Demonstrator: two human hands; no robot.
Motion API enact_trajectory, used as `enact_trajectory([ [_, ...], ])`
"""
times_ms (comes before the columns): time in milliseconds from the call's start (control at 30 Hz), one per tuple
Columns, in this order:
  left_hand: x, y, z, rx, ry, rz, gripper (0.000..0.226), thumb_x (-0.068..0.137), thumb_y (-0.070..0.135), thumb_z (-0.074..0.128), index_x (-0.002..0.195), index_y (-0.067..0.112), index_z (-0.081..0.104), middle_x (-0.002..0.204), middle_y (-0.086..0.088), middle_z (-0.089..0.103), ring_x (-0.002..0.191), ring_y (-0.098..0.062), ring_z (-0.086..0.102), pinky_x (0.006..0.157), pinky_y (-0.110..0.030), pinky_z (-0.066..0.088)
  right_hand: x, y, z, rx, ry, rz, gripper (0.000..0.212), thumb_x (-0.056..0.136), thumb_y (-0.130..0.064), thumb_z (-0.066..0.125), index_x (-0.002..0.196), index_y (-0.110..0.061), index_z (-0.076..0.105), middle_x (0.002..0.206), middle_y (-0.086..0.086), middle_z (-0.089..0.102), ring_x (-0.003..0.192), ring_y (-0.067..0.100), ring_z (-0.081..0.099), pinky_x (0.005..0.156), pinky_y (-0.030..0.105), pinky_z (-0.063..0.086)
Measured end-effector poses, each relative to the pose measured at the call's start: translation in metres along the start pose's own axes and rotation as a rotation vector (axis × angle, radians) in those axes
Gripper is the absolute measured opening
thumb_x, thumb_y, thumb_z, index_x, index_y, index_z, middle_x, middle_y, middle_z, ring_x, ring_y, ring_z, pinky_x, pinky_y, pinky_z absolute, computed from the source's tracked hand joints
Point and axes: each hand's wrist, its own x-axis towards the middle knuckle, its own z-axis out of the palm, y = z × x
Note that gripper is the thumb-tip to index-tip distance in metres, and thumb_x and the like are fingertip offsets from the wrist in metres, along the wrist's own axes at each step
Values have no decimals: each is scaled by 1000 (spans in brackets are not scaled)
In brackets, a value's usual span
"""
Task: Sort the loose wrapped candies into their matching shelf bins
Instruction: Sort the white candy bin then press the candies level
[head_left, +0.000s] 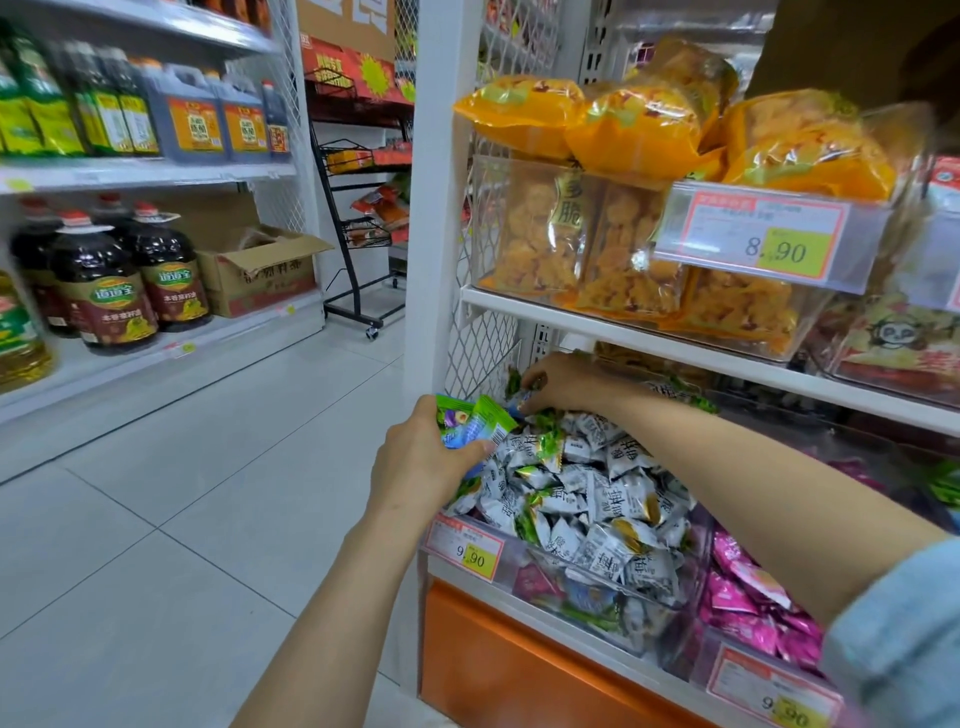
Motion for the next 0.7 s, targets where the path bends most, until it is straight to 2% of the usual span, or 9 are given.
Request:
enact_trajectory([
  [100,1,-1,2,15,0,7,44,77,43,71,106,18,50,103,-6,63,93,-26,58,71,-32,45,0,1,-3,144,39,3,43,75,-24,78,114,-9,65,117,5,62,107,23,58,81,26,43],
  [267,3,-2,4,9,-7,21,47,77,41,72,112,17,50,105,-6,63,94,-26,58,75,-34,48,-6,2,-3,392,182,-17,29,75,-11,77,94,-13,55,93,3,55,88,19,53,61,24,39],
  [367,4,-1,5,1,-2,14,48,77,41,72,111,16,50,107,-7,62,94,-26,58,74,-33,46,-17,-4,-5,638,289,-66,26,78,-17,76,93,-16,55,83,-4,55,82,12,54,66,21,40],
  [433,4,0,6,-34,4,2,55,75,40,74,115,14,48,107,-4,60,91,-22,56,73,-31,46,-32,-12,-8,719,320,-71,19,80,-24,73,92,-25,58,88,-11,57,84,4,55,70,18,40],
  [500,3,4,8,-64,-5,-8,59,74,39,76,118,12,46,103,-2,56,87,-19,52,71,-28,43,-49,-16,-8,771,326,-93,17,80,-23,73,85,-31,59,96,-12,61,94,7,58,76,15,41],
  [633,-3,10,12,-42,-15,21,50,77,34,75,112,11,47,95,-1,56,81,-19,51,66,-27,37,-84,-12,-6,829,286,-102,30,77,-15,75,102,-29,65,113,-9,61,107,11,56,88,19,44],
  [700,-5,12,12,-40,-9,40,51,77,32,75,114,11,47,94,-1,56,83,-20,51,66,-28,37,-99,-7,-4,839,267,-70,35,76,-14,76,105,-28,65,112,-6,61,101,11,58,81,15,46],
])
